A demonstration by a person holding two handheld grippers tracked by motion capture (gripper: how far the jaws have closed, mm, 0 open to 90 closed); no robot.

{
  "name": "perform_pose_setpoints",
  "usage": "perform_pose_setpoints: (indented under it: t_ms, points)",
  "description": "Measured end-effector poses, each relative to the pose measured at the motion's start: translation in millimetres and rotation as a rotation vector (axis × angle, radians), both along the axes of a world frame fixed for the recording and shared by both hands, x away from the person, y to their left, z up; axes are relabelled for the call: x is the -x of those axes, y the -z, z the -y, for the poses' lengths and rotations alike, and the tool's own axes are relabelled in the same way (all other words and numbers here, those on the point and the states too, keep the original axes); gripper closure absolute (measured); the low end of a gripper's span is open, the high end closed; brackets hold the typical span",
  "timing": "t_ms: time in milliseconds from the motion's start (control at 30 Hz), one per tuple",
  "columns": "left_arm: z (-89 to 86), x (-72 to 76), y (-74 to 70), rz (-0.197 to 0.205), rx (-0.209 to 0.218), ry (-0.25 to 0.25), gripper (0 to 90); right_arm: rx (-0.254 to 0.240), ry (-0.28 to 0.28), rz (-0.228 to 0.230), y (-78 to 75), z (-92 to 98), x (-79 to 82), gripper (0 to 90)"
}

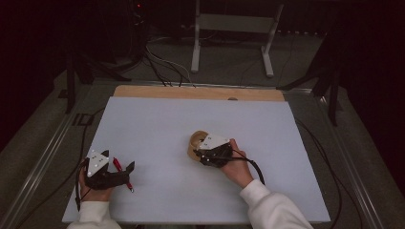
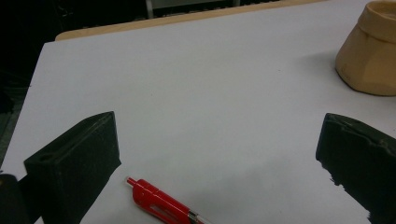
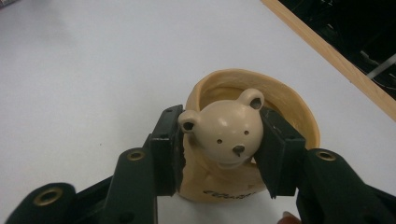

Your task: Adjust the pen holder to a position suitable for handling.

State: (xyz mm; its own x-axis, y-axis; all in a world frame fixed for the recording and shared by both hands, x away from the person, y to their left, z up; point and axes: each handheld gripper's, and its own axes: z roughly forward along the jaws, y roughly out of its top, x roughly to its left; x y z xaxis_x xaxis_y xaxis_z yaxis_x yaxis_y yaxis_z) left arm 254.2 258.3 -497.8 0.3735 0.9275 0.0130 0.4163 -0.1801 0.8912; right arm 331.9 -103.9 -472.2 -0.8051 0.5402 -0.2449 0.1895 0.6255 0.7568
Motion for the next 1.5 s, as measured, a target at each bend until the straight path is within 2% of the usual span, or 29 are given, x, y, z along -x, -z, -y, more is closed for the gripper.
perform_pose_setpoints:
  t_ms: [100, 200, 233, 267, 400, 567, 667, 700, 1067, 1367, 1500]
  points:
    - [-0.3, 0.0, 0.0, 0.000, 0.000, -0.001, 0.2, -0.011, 0.009, -0.025, 0.4, 1.0, -1.6, 51.3]
    - [-0.4, -0.1, 0.2, -0.001, 0.000, -0.002, 0.2, -0.027, 0.025, -0.052, -0.3, 3.6, -5.1, 40.2]
    - [-0.4, -0.1, 0.2, -0.001, 0.000, -0.002, 0.2, -0.027, 0.025, -0.052, -0.3, 3.6, -5.1, 40.2]
    - [-0.4, -0.1, 0.2, -0.001, 0.000, -0.002, 0.2, -0.048, 0.037, -0.063, -1.4, 5.2, -4.9, 35.8]
    - [-0.3, -0.2, 0.3, -0.003, -0.002, -0.002, 0.2, -0.130, 0.083, -0.048, -11.0, 15.2, -6.0, 15.9]
    - [-0.6, -0.3, 0.4, -0.004, -0.001, -0.005, 0.1, -0.174, 0.126, -0.026, -20.2, 27.2, -6.6, 3.5]
    - [-0.7, -0.2, 0.3, -0.005, -0.003, -0.005, 0.2, -0.181, 0.146, -0.020, -22.8, 32.6, -7.2, 1.9]
    - [-0.6, -0.3, 0.3, -0.005, -0.003, -0.006, 0.2, -0.186, 0.173, -0.018, -25.0, 39.1, -8.1, 0.0]
    - [-1.3, 0.3, 0.2, -0.007, -0.003, -0.013, 0.1, -0.205, 0.296, 0.014, -31.4, 84.6, -5.7, 0.0]
    - [-2.5, 1.1, 0.0, -0.010, -0.001, -0.024, 0.2, -0.230, 0.405, 0.006, -19.6, 128.4, 3.1, 0.0]
    - [-2.4, 1.3, -0.2, -0.011, -0.002, -0.026, 0.2, -0.249, 0.437, -0.012, -12.6, 144.6, 8.5, 0.0]
